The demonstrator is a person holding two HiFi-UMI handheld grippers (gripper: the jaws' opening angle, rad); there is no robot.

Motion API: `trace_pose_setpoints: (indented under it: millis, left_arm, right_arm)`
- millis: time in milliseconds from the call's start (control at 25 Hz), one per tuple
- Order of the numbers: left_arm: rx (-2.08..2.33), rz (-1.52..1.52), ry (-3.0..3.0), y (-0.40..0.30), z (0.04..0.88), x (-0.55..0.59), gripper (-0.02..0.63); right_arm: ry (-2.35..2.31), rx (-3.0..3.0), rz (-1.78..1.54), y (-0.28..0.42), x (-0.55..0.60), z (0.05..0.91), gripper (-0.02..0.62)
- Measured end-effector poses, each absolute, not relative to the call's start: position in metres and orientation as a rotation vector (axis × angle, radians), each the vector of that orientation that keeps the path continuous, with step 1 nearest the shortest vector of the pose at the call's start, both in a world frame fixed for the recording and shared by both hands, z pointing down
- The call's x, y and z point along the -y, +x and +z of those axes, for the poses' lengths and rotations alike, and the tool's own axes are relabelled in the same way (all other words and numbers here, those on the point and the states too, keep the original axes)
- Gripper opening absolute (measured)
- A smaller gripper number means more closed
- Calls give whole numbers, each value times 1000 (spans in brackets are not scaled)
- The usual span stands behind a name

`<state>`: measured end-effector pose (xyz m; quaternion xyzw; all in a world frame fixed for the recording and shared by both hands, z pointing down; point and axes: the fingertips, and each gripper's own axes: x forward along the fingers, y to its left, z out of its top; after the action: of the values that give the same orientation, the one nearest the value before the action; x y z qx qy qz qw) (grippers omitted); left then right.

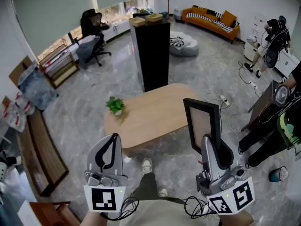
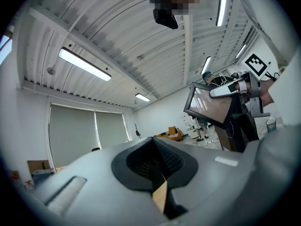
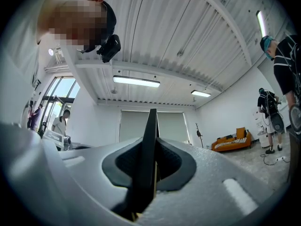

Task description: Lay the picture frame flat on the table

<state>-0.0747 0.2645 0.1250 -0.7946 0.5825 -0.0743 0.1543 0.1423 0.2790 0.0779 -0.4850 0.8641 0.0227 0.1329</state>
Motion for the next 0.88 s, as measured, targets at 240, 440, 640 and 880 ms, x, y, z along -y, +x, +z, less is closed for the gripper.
trace_pose_setpoints:
  millis: [240, 440, 640, 880]
  left_arm:
    - [-1660, -182, -2280, -77, 124, -243, 20]
    - [-1661, -214, -2296, -84, 136, -214, 20]
    - [-1681, -220, -2321, -94, 152, -176, 20]
    - [-1679, -216, -2337, -111, 162, -121, 20]
  right_arm:
    - [-1406, -2511, 57, 135, -258, 80, 58]
    - [-1410, -2531, 41, 126, -229, 88, 58]
    - [-1416, -2545, 20, 115, -190, 101, 58]
    - [-1427, -2567, -5, 94, -138, 112, 58]
